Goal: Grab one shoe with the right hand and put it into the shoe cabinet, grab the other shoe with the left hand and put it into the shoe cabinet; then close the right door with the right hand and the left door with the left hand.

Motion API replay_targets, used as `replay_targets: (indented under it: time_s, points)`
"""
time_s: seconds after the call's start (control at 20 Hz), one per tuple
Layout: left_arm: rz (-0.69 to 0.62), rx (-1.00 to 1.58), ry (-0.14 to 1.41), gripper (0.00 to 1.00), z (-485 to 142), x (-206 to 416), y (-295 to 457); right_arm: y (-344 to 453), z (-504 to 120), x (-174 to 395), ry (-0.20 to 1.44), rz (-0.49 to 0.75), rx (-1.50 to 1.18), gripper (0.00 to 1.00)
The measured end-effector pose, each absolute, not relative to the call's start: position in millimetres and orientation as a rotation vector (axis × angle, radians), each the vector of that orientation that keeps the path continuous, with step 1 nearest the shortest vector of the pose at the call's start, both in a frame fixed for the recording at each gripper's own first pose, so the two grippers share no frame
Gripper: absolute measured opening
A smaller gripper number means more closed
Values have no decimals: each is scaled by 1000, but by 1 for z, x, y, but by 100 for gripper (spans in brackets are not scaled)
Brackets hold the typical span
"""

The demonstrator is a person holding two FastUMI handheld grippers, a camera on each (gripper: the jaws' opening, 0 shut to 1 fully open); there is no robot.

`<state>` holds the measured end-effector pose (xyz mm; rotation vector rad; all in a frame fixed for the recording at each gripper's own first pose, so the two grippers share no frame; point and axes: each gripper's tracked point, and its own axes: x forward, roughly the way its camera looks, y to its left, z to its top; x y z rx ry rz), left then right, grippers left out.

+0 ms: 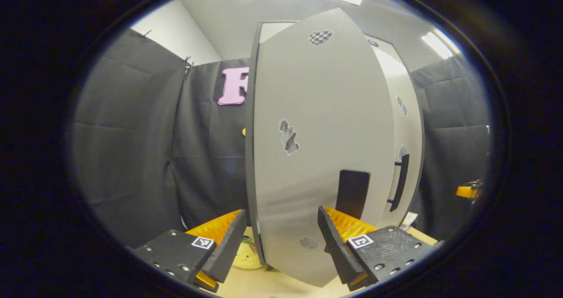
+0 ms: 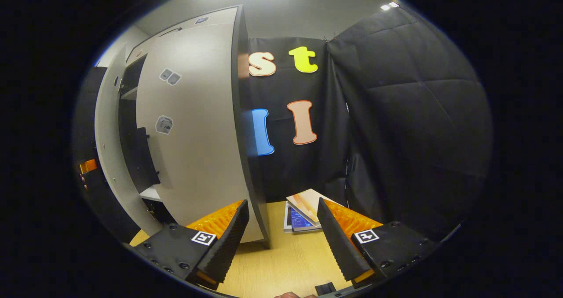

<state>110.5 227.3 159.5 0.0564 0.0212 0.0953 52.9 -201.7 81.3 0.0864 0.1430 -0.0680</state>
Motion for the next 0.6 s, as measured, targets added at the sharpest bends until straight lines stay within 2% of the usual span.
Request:
replay_targets:
  time_s: [0.15, 0.3, 0.5, 0.6]
  points:
    - [136, 57, 37, 94, 151, 136, 211, -225, 74, 51, 155, -94, 106, 98]
    - [201, 44, 20, 94, 151, 135, 212, -244, 69, 47, 171, -125, 106, 98]
    - [161, -23, 22, 94, 145, 124, 204, -242, 66, 41, 178, -134, 128, 98]
    - [163, -56, -27, 94, 156, 108, 207, -228, 68, 38, 178, -130, 128, 98]
